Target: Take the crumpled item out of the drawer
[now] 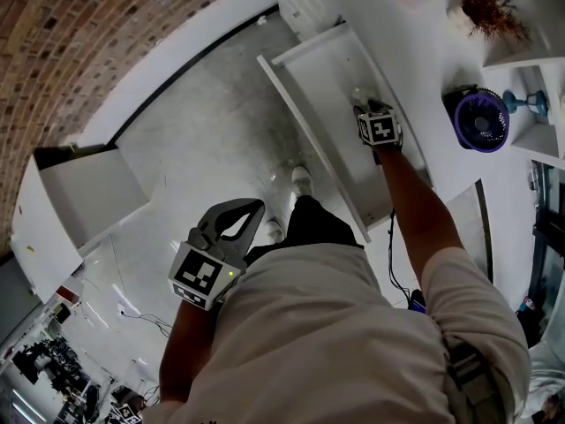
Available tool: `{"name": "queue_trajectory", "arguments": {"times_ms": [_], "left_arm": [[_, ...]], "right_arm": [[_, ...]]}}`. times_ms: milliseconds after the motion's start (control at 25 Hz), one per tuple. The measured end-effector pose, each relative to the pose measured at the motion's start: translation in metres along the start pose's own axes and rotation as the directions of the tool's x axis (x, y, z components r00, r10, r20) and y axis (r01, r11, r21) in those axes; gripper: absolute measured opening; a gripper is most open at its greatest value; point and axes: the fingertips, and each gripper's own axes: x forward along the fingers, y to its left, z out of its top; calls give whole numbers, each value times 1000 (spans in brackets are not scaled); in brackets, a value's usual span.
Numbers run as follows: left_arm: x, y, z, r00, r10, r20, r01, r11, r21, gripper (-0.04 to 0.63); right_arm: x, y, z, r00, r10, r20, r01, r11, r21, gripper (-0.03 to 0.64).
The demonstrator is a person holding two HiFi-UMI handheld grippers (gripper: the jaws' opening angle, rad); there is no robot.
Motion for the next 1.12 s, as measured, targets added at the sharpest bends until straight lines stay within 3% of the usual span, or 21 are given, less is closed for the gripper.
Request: {"name": "queue_trajectory", "arguments": {"times_ms": [360, 1120], "left_arm": [[-16, 3, -2, 1000, 11, 22, -11, 1000, 3, 6], [-76, -31, -25, 993, -52, 110, 46, 997, 58, 6]], "right_arm": [[-10, 3, 3, 1000, -24, -4, 24, 999, -30, 119], [-109, 48, 16, 994, -42, 102, 48, 997, -55, 109]]}}
